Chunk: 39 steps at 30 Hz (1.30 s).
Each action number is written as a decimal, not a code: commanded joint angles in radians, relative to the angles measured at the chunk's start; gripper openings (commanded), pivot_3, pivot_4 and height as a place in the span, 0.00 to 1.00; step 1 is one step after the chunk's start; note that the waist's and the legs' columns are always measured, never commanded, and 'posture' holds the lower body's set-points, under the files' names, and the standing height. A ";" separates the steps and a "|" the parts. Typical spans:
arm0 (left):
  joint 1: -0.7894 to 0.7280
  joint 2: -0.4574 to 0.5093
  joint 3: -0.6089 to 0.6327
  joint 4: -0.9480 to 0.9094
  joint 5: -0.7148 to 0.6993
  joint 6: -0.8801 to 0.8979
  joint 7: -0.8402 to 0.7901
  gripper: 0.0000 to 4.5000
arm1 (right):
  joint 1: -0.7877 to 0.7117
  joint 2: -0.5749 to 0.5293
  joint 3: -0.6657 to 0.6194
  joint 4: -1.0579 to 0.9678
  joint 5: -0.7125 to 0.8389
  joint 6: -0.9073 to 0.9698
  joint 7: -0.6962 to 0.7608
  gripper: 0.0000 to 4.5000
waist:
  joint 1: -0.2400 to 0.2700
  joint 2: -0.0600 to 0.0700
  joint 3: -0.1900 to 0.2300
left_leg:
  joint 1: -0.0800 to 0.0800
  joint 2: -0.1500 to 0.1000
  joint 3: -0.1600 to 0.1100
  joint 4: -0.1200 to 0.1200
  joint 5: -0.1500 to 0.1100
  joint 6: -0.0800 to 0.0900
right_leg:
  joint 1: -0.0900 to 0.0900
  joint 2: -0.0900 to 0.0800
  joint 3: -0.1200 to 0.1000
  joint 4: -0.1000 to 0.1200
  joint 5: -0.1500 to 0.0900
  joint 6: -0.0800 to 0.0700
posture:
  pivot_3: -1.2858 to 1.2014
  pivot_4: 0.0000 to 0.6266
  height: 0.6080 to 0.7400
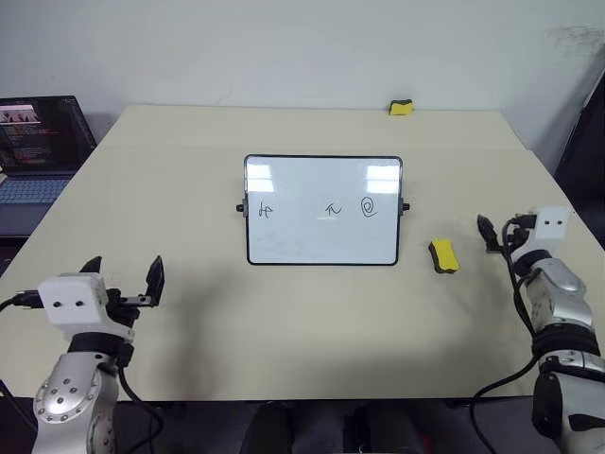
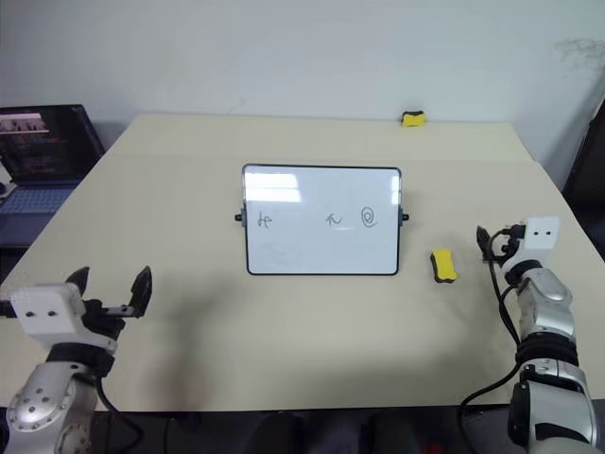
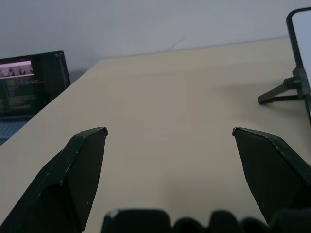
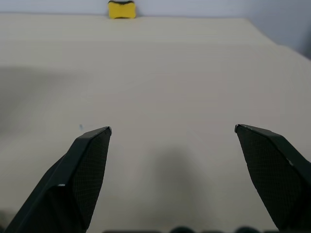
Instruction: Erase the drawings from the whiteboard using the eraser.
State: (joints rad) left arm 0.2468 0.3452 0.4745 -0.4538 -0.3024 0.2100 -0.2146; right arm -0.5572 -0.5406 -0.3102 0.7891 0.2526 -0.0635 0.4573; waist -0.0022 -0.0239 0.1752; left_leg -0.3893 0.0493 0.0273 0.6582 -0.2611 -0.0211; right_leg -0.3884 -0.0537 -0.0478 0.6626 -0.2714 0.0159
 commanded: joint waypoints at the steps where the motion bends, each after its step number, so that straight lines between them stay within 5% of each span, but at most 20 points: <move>1: -0.011 0.013 -0.004 0.014 0.016 -0.040 -0.020 1.00 | -0.022 -0.004 -0.004 -0.018 0.001 -0.002 0.003 0.99 | 0.000 0.000 0.000 | 0.000 0.000 0.000 0.000 0.000 0.000 | 0.000 0.000 0.000 0.000 0.000 0.000 | 0.52 0.24 1.00; 17: 0.051 0.071 0.147 -0.037 -0.141 0.049 -0.076 1.00 | 0.040 0.076 -0.024 -0.144 0.022 0.060 -0.081 0.99 | -0.002 0.000 0.000 | 0.001 0.001 0.002 0.000 0.000 0.000 | -0.001 0.000 0.002 0.000 0.000 0.000 | 0.52 0.24 1.00; 30: -0.031 0.309 0.129 -0.002 -0.230 0.078 -0.325 1.00 | 0.099 0.093 -0.015 -0.359 0.031 0.085 -0.061 0.99 | 0.001 -0.001 0.001 | 0.002 0.000 0.002 -0.001 0.000 0.000 | -0.001 0.000 0.004 0.000 0.001 0.001 | 0.52 0.24 1.00; 39: -0.080 0.465 -0.010 -0.004 -0.292 0.135 -0.609 1.00 | 0.262 -0.047 0.049 -0.753 0.240 0.499 0.235 0.99 | 0.000 -0.001 0.000 | 0.007 0.000 0.004 -0.014 0.000 0.000 | -0.002 0.000 0.009 -0.005 0.001 0.002 | 0.52 0.24 1.00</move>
State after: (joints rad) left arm 0.1752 0.7876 0.4845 -0.4241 -0.5696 0.3427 -0.7746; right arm -0.3160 -0.5592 -0.2527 0.1422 0.4373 0.3675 0.6473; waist -0.0022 -0.0246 0.1756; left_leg -0.3821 0.0497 0.0315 0.6440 -0.2613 -0.0213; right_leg -0.3903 -0.0540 -0.0394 0.6577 -0.2710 0.0174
